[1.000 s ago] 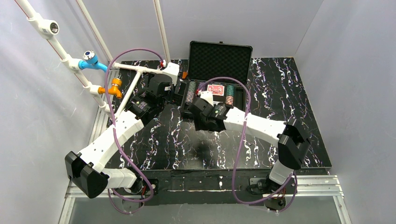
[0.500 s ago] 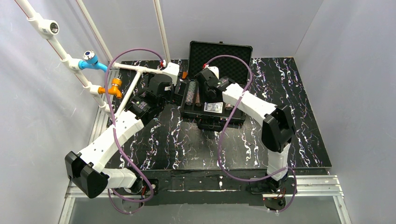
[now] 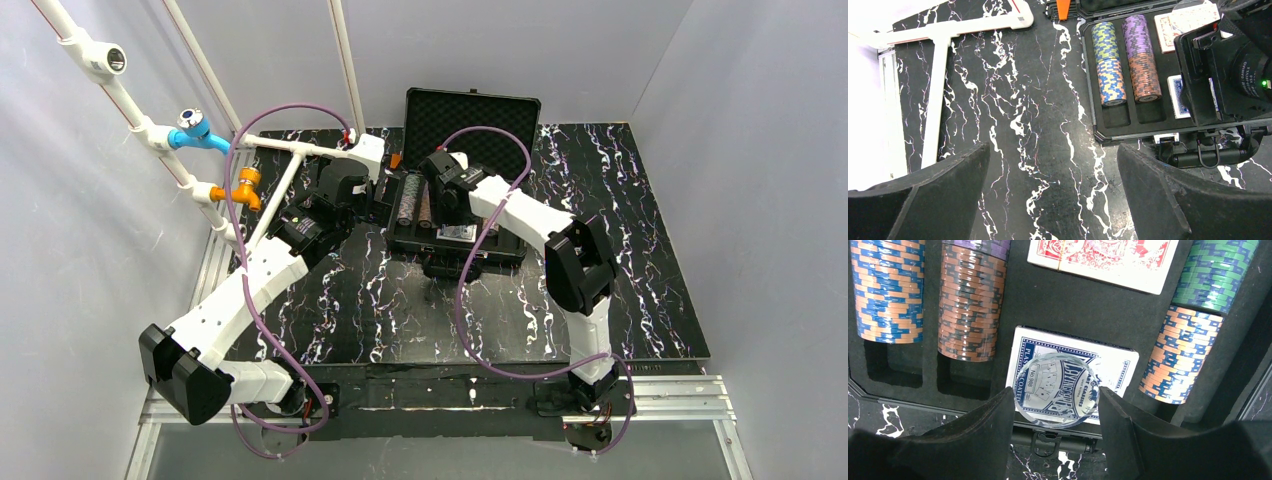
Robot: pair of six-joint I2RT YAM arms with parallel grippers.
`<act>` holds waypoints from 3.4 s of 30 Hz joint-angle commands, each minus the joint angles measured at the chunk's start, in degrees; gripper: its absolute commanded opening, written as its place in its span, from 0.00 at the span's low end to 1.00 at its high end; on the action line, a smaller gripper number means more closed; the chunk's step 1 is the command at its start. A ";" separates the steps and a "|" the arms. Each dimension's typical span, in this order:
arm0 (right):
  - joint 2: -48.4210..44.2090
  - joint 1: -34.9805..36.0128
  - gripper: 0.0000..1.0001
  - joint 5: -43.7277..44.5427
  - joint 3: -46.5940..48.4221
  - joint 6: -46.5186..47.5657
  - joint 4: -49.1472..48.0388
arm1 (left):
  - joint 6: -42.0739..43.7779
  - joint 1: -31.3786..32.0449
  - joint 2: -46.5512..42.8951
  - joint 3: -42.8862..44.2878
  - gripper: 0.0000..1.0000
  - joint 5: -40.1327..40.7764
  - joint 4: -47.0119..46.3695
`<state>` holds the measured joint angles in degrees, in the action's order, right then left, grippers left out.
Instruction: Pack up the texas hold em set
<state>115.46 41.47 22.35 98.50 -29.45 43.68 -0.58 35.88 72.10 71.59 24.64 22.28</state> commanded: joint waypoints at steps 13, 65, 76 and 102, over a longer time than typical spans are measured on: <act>-0.50 -1.04 0.86 0.40 0.34 0.48 1.02 | 2.16 0.24 -1.53 -0.83 0.98 0.57 -1.02; -13.29 -31.18 0.01 -2.92 -29.40 2.06 -13.77 | 2.95 0.58 0.35 -1.24 0.98 -0.45 -1.15; -28.81 -31.15 0.05 -12.33 -46.68 -5.60 -18.75 | 3.66 1.38 -0.27 -1.45 0.98 0.65 -1.30; -28.22 -37.95 0.98 -11.67 -11.24 6.34 -20.37 | 3.93 1.48 -1.89 -1.48 0.98 2.68 -1.43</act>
<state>83.85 7.33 11.38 76.51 -22.72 26.79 3.01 37.21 72.31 70.63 25.54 21.41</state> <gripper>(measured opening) 0.981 0.983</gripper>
